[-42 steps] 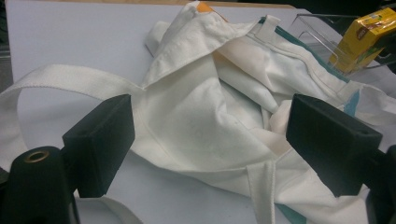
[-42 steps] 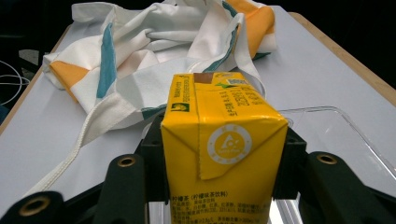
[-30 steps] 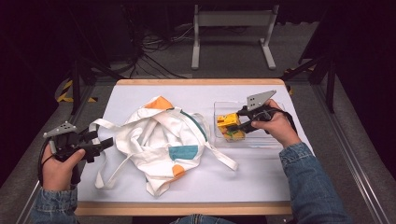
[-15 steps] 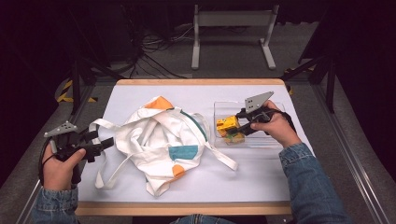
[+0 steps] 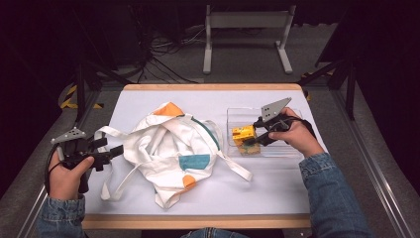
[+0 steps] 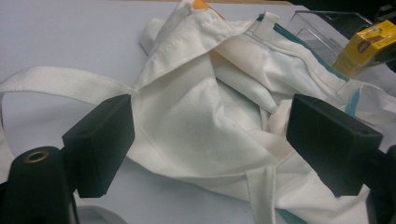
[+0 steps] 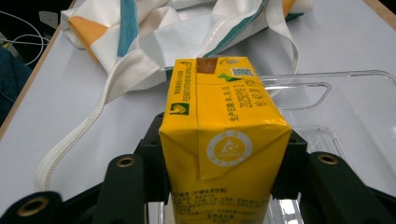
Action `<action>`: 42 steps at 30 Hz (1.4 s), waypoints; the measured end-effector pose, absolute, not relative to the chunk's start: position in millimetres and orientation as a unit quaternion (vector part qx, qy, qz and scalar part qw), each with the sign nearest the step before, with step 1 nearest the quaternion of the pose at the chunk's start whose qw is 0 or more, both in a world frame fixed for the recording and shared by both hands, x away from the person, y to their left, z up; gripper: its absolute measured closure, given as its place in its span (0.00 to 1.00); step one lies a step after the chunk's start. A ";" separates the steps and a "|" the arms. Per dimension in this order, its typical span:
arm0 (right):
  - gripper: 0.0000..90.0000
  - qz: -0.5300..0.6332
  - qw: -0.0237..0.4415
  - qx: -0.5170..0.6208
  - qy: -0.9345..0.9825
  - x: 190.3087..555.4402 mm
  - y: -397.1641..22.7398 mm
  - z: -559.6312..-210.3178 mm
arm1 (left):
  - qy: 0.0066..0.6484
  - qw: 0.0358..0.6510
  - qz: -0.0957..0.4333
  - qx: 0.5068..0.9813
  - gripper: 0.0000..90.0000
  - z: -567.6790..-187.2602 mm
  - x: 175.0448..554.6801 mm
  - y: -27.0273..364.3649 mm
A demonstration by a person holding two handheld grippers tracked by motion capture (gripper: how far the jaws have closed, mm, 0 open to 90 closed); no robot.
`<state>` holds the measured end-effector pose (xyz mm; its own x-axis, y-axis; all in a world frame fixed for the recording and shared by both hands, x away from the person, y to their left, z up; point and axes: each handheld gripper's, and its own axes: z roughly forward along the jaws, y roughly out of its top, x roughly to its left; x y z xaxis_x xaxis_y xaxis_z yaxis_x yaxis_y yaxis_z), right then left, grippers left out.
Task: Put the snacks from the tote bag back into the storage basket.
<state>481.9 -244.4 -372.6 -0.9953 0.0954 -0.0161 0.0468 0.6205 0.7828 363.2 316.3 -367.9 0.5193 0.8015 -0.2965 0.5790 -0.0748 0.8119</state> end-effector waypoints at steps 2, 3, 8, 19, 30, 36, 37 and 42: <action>0.57 0.433 0.028 0.040 0.900 481.8 -244.7 -372.5 | 0.476 0.485 0.115 0.725 0.18 -367.8 363.5 316.1; 0.57 0.429 0.028 0.041 0.902 481.4 -245.5 -372.3 | 0.476 0.486 0.113 0.724 0.18 -367.8 364.1 315.2; 0.57 0.418 0.029 0.045 0.907 481.0 -248.0 -371.3 | 0.475 0.486 0.112 0.725 0.18 -368.2 365.7 314.4; 0.57 0.397 0.040 0.052 0.916 480.0 -255.5 -370.1 | 0.475 0.487 0.107 0.725 0.18 -368.5 367.1 312.5; 0.56 0.371 0.045 0.068 0.925 479.5 -265.4 -370.3 | 0.474 0.484 0.106 0.728 0.18 -370.2 369.1 310.1; 0.49 0.373 0.049 0.079 0.923 479.7 -266.8 -368.9 | 0.472 0.485 0.104 0.729 0.18 -370.3 370.4 308.5; 0.48 0.375 0.050 0.080 0.922 479.6 -266.6 -368.7 | 0.471 0.485 0.104 0.729 0.18 -370.2 370.6 308.3; 0.39 0.382 0.061 0.085 0.918 477.8 -266.3 -364.5 | 0.470 0.485 0.102 0.730 0.18 -370.4 371.7 307.9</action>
